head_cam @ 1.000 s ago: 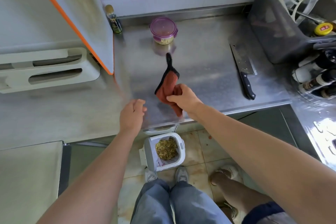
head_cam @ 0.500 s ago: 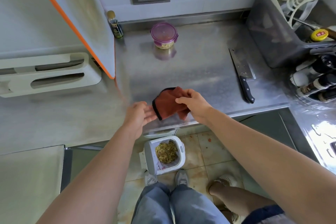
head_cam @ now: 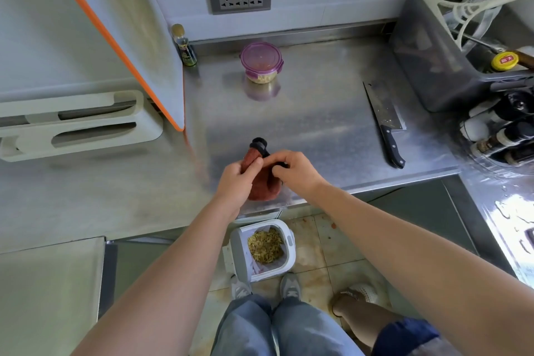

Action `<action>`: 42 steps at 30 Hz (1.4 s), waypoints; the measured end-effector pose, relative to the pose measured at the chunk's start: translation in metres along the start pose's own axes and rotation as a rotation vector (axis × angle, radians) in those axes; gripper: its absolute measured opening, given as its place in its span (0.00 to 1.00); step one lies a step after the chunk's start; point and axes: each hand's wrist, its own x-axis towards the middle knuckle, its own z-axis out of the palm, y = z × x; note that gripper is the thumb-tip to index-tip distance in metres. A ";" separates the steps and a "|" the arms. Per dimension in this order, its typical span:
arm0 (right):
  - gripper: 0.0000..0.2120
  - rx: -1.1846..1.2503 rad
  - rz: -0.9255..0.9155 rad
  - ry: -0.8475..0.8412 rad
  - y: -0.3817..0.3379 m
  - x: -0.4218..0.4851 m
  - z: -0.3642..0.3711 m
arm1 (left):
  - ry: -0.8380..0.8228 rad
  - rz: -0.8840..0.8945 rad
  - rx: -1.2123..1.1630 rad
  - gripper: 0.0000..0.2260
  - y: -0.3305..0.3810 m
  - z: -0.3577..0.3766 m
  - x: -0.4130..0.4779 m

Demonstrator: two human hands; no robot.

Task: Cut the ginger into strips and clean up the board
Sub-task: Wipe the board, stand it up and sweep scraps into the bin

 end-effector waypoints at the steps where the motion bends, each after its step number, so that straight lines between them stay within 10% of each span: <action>1: 0.19 -0.041 -0.042 0.084 0.001 0.000 0.000 | 0.026 0.027 0.027 0.07 0.001 0.000 0.001; 6: 0.15 -0.048 -0.036 0.418 0.004 0.004 -0.005 | 0.160 0.070 0.056 0.11 0.006 -0.001 0.001; 12: 0.34 0.196 0.272 -0.074 0.010 0.004 -0.003 | 0.155 0.011 0.045 0.14 0.001 -0.004 0.002; 16: 0.21 0.119 0.287 -0.205 0.009 0.002 0.000 | 0.132 -0.064 0.110 0.19 0.002 -0.008 0.005; 21: 0.08 0.044 0.258 -0.061 0.011 0.005 0.002 | 0.062 -0.127 0.339 0.24 0.006 -0.014 0.009; 25: 0.16 0.139 0.256 0.088 0.020 0.010 -0.003 | -0.151 -0.092 0.264 0.15 0.009 -0.016 0.007; 29: 0.13 0.242 0.366 -0.105 0.022 0.009 -0.006 | -0.265 -0.114 0.212 0.08 0.004 -0.017 0.010; 42: 0.17 0.362 0.358 0.077 0.031 0.031 -0.019 | -0.278 -0.365 -0.074 0.11 0.016 -0.001 0.032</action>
